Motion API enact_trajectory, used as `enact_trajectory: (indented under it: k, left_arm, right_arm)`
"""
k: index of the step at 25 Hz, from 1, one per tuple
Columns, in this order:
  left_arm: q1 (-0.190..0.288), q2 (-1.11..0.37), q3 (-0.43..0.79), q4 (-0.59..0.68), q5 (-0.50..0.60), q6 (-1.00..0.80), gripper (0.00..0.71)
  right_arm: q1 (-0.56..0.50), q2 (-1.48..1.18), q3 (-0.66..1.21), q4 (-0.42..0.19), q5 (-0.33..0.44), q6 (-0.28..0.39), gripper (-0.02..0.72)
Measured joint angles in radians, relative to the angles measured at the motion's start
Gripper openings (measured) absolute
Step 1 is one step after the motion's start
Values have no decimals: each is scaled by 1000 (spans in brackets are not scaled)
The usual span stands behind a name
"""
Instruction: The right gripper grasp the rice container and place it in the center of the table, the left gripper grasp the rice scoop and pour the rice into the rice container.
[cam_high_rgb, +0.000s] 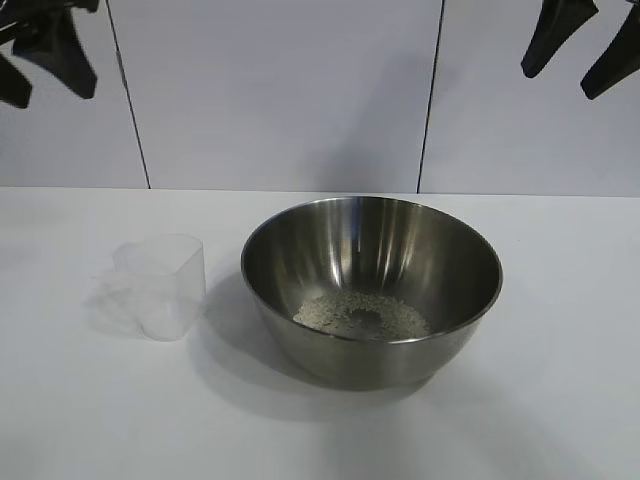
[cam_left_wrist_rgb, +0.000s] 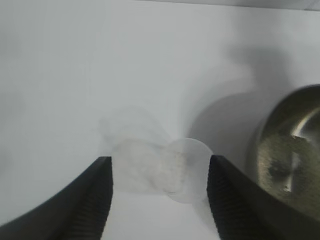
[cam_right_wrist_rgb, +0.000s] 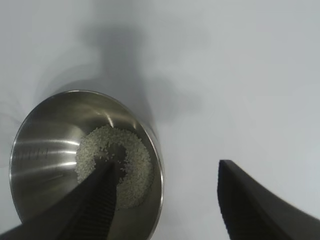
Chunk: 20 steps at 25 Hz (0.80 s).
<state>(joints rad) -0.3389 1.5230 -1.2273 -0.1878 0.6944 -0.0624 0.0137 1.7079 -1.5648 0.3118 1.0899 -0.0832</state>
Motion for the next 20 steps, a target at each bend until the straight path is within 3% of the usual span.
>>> enact_trajectory:
  k: [5, 11, 20]
  left_arm:
    - [-4, 107, -124, -199, 101, 129, 426]
    - [-4, 190, -209, -228, 182, 137, 551]
    - [-4, 209, -221, -247, 192, 99, 567]
  right_arm:
    - [0, 0, 0, 50, 10, -21, 408]
    - [0, 0, 0, 73, 17, -40, 408]
    - [0, 0, 10, 75, 54, -41, 408]
